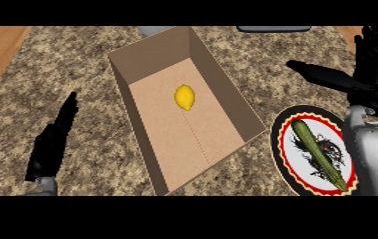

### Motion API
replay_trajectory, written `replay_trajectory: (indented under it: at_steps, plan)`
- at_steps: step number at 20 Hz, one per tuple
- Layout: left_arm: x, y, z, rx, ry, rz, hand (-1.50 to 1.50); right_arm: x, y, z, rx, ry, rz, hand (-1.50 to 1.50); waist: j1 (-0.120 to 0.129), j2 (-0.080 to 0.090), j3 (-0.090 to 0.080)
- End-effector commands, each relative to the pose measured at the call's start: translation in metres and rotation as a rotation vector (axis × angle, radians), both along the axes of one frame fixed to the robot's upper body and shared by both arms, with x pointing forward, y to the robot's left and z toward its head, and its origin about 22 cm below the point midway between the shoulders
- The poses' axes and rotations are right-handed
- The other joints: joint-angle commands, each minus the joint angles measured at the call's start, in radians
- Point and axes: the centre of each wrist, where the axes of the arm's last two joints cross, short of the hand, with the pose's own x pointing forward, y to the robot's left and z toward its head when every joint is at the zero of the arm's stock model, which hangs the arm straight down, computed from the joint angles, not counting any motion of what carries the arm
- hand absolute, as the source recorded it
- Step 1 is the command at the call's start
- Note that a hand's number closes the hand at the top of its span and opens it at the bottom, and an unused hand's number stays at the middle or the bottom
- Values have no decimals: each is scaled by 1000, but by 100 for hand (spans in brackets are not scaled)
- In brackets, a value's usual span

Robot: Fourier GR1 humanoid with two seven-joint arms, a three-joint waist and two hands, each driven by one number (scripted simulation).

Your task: Pick the lemon from the plate and place it in the cardboard box

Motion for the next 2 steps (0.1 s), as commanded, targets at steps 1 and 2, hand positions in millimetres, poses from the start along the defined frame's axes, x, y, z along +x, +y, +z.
replay_trajectory:
  at_steps: [1, 2]
  plan:
    - [3, -6, 16, -11, -3, -4, 0, -42, -58, 0, -31, 3, 21, -150, 1, 0, 1]
    - [-1, -21, 6, -4, -15, -8, 0, -35, -81, -10, -38, -16, 30, -150, 10, 3, 1]
